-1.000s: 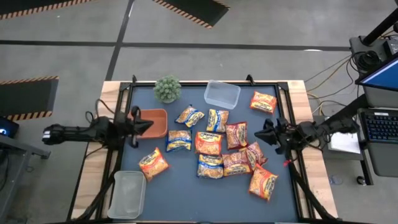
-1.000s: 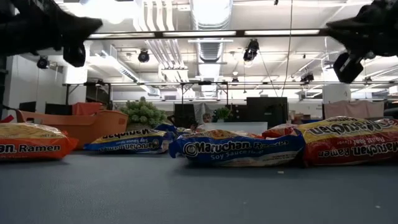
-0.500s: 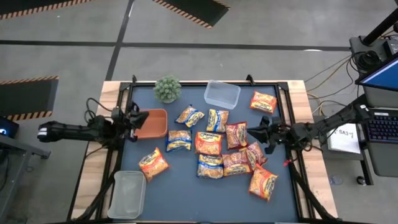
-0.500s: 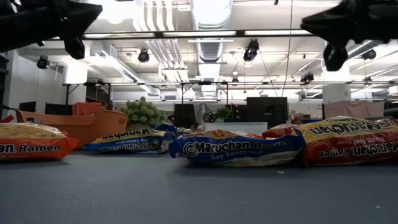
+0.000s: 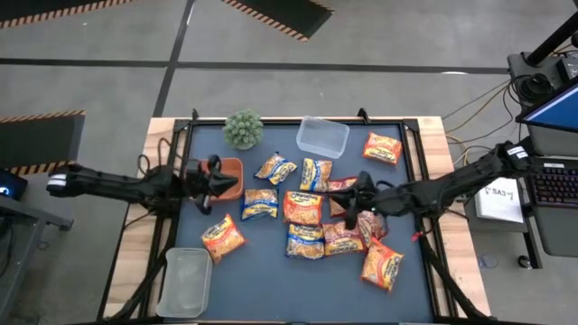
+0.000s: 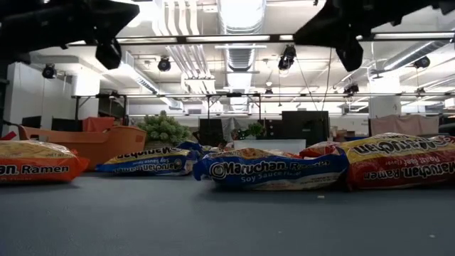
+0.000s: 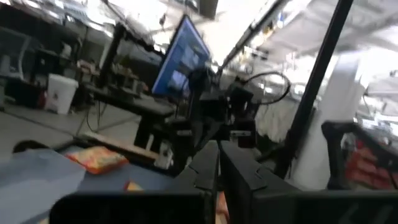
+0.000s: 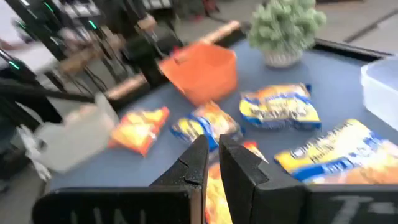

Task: Sort Maruchan noodles
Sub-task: Put the blue noodle pack into the transparent bin

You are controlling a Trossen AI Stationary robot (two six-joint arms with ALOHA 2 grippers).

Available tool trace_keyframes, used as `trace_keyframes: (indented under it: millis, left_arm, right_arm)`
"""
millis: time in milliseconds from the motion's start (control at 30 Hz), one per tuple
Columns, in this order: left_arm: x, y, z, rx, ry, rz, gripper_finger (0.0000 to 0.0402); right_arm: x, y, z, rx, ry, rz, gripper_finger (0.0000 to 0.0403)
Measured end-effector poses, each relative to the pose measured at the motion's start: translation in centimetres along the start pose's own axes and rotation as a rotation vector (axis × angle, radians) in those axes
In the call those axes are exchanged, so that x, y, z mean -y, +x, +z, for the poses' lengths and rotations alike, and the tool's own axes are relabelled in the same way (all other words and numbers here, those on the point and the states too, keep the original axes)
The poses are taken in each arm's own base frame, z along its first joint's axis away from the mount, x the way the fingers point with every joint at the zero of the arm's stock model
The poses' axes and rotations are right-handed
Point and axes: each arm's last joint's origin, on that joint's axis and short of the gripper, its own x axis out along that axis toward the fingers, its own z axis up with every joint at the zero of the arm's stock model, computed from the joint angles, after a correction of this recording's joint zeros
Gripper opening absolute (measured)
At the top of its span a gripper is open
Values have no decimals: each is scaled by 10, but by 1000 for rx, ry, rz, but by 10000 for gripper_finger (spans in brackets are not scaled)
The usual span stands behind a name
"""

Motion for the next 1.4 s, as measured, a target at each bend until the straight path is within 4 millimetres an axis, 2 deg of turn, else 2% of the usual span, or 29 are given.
trace_keyframes:
  millis: [100,333,500,700,1067,1167,1400]
  left_arm:
    - [0,10,-6,-97,2,-5,0]
    - [-2,27,-28,-268,3,23,0]
    - [-5,37,-45,-365,7,47,0]
    - [-9,50,-61,-445,0,80,0]
    - [-13,96,-90,-564,64,101,0]
    - [-15,108,-99,-588,78,106,0]
    - [-21,119,-122,-664,83,128,0]
  right_arm:
    - [-9,8,5,-68,19,-51,28]
    - [-16,26,-1,-283,56,-140,28]
    - [-10,40,-9,-448,133,-149,28]
    - [6,55,-21,-632,194,-183,28]
    - [37,78,-31,-679,185,-286,29]
    - [38,80,-26,-651,189,-269,29]
    - [38,80,-20,-627,203,-260,29]
